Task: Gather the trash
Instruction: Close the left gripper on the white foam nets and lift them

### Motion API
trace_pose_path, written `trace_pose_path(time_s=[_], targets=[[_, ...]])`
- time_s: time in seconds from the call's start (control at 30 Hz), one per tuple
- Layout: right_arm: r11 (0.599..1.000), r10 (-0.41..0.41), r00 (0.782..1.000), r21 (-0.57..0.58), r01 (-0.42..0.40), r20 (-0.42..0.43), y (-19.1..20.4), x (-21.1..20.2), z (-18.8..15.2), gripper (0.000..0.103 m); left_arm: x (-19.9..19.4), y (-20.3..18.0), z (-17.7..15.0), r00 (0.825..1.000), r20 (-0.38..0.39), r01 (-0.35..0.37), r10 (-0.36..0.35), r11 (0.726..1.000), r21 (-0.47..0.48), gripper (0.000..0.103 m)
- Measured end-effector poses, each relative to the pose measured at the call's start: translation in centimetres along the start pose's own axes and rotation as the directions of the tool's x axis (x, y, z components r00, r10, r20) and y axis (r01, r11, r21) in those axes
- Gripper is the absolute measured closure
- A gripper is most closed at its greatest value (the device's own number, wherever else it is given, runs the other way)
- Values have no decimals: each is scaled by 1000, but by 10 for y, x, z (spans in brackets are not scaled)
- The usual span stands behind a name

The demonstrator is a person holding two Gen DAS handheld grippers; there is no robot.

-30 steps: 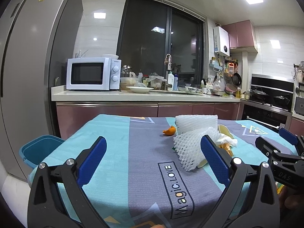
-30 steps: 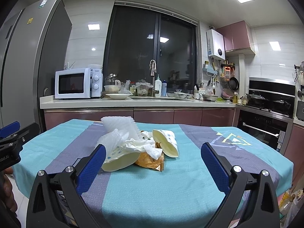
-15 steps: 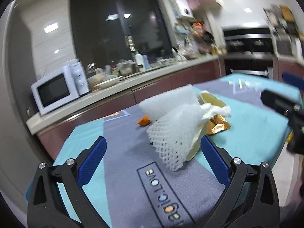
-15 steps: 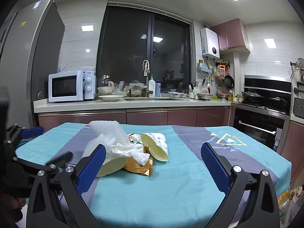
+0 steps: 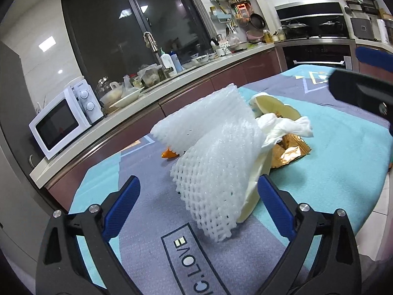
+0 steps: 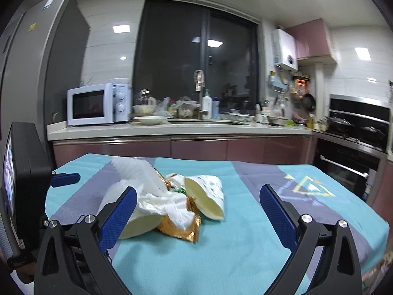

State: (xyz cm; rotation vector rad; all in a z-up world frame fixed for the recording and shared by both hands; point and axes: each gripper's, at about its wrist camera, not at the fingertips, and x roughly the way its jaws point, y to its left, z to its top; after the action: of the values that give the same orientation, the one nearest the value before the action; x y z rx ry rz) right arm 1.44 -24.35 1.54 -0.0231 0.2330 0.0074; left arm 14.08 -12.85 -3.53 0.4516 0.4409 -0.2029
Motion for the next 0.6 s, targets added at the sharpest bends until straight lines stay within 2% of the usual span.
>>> trace_pose_path(time_s=[0.13,0.27,0.53,0.57,0.6], targets=[[996,69,998,-51,-69,-9,5,16,12,7,5,2,0,1000,-16,2,-2,1000,-3,18],[985,141,989,-92,-146,-51,11,34,19,8,9,4,-3,999,-34,12,-12,1000,-9,30],[948,274,944,-111,-297,-184,24,72,24,44,23,6,-7,996,-73,54,-55,998,-19,49],[943,290,937,-111,-315,-196,26,76,25,46,25,6,-7,995,-75,60,-61,998,-22,56],[938,302,931,-110,-328,-204,27,78,25,57,27,6,-8,994,-79,69,-70,997,-24,64]])
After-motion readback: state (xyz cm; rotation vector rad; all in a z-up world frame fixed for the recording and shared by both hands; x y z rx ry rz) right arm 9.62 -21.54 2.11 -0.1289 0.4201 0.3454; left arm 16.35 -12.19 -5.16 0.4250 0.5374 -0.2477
